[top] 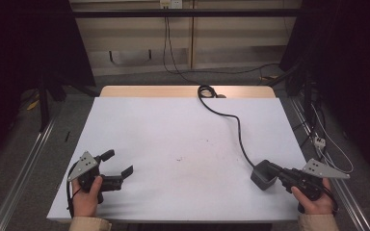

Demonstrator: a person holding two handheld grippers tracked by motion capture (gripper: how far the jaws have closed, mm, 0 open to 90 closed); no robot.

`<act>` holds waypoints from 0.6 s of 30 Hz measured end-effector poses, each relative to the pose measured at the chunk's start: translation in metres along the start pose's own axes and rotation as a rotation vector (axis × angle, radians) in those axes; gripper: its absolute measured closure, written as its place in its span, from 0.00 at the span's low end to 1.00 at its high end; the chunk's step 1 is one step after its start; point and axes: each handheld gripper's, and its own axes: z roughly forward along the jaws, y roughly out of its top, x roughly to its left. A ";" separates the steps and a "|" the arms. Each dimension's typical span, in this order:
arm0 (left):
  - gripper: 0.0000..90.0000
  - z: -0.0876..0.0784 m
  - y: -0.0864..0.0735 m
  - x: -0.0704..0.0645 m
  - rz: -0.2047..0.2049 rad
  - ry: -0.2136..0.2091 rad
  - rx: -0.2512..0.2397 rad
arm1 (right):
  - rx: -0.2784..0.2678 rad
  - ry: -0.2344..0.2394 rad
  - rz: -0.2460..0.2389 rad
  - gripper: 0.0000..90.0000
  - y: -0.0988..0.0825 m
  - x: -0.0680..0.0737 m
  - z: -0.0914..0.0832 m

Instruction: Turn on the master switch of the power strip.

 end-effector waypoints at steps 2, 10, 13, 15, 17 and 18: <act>0.03 0.000 0.000 0.000 0.000 0.000 0.000 | 0.001 0.004 -0.005 0.99 0.000 0.000 0.000; 0.03 0.000 0.000 0.000 0.001 -0.001 0.001 | 0.009 0.011 -0.009 1.00 -0.002 -0.002 -0.001; 0.03 0.000 0.000 0.000 0.000 -0.001 0.002 | 0.011 0.013 -0.008 1.00 -0.002 -0.002 -0.002; 0.03 0.000 0.000 0.000 0.000 0.000 0.001 | 0.013 0.015 -0.007 1.00 -0.002 -0.002 -0.002; 0.03 0.000 0.000 0.000 0.002 -0.001 0.004 | 0.016 0.016 -0.006 1.00 -0.002 -0.002 -0.002; 0.03 0.001 0.000 0.000 0.001 0.000 0.004 | 0.015 0.017 -0.007 1.00 -0.002 -0.002 -0.002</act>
